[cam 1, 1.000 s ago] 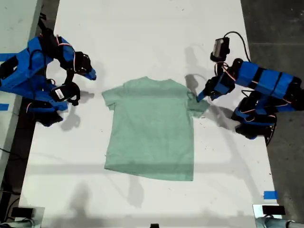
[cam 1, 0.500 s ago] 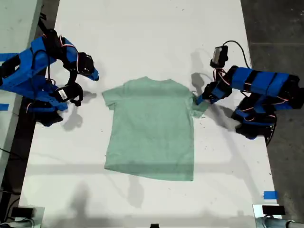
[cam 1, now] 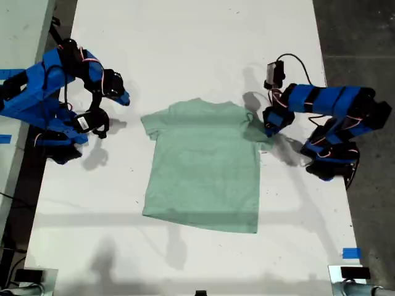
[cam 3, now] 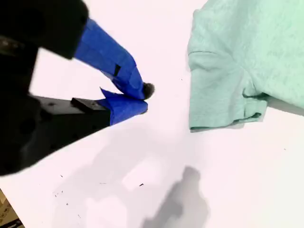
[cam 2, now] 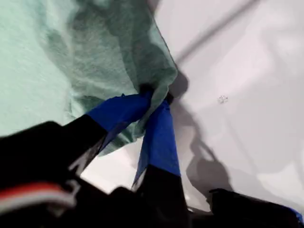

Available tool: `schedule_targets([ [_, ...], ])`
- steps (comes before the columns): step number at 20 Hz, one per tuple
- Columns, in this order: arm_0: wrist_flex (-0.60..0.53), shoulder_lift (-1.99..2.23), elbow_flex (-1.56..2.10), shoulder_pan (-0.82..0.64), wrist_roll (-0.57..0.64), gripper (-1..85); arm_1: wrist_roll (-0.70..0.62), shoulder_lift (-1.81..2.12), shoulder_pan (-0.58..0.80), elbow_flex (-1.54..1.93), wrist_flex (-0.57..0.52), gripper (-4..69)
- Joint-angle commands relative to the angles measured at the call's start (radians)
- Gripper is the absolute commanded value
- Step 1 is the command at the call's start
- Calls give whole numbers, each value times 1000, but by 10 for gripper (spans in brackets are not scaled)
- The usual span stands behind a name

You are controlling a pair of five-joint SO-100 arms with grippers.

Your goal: Fold tshirt

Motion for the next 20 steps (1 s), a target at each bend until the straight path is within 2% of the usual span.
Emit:
schedule_targets([
  [1, -23, 2, -28, 20, -5, 1, 11, 5, -32, -74, 28, -6],
  [7, -43, -6, -18, 31, -12, 1, 66, 138, -123, -334, 334, -7],
  [9, -44, -6, -18, 34, -14, 1, 83, 133, -163, -485, 396, -7],
  [12, -48, -6, -18, 41, -17, 1, 117, 40, -236, -690, 387, -7],
  [17, -54, -6, -18, 46, -21, 1, 146, -365, -350, -979, 210, -7],
  [20, -54, -8, -18, 54, -23, 1, 161, -640, -394, -1141, 143, -7],
])
